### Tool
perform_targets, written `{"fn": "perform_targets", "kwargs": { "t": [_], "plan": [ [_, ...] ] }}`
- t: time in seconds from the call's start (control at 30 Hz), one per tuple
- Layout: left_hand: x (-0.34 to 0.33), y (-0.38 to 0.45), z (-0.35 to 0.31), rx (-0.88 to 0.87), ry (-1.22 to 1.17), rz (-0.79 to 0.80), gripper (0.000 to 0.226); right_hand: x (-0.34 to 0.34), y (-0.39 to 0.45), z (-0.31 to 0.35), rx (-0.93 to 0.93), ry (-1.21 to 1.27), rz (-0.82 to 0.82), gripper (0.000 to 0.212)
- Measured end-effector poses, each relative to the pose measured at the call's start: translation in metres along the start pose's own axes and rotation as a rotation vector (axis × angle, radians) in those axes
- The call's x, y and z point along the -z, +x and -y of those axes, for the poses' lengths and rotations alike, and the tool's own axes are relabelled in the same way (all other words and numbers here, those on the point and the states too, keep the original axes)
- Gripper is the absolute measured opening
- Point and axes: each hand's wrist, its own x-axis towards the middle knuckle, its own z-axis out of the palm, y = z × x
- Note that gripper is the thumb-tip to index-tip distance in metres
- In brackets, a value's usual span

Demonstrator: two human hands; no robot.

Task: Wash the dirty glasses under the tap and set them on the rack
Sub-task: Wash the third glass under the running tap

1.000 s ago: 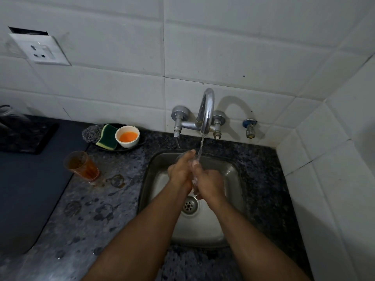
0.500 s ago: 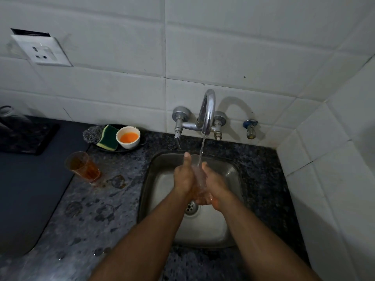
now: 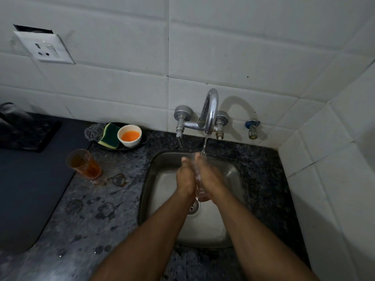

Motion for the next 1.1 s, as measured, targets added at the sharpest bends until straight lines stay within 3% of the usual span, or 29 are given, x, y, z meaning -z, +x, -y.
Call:
{"fn": "perform_targets", "kwargs": {
  "t": [0.13,0.27,0.43,0.5,0.6,0.67,0.8,0.93,1.0,1.1],
  "plan": [
    [-0.001,-0.006,-0.003,-0.016,0.013,0.06,0.061,-0.003,-0.003,0.002,-0.003,0.067,-0.077,0.093],
    [0.006,-0.005,-0.001,-0.04,-0.024,-0.019,0.053,-0.006,0.034,-0.02,-0.044,0.173,-0.063,0.114],
    [0.007,-0.008,-0.004,0.07,-0.063,0.059,0.058,-0.008,0.0,0.001,0.079,0.084,-0.086,0.095],
    [0.006,-0.009,-0.011,0.089,-0.073,0.097,0.06,-0.006,0.0,0.004,0.191,0.08,-0.166,0.072],
    [0.006,-0.01,-0.016,0.078,-0.07,0.103,0.058,-0.002,0.006,0.009,0.177,0.079,-0.182,0.045],
    [0.004,-0.012,-0.015,0.062,-0.081,0.106,0.058,-0.004,0.01,0.009,0.138,0.038,-0.175,0.052],
    [0.001,-0.015,-0.012,0.011,-0.012,0.165,0.061,-0.011,0.001,0.009,0.202,-0.058,-0.231,0.086],
    [0.004,-0.014,-0.013,0.027,-0.014,0.171,0.065,-0.009,0.004,0.004,0.147,0.051,-0.182,0.07],
    [0.006,-0.012,-0.011,0.047,0.001,0.158,0.066,-0.008,0.008,0.0,0.063,0.126,-0.14,0.073],
    [0.009,-0.011,-0.013,0.04,0.026,0.162,0.065,-0.01,0.004,-0.001,0.104,0.019,-0.114,0.076]
  ]
}}
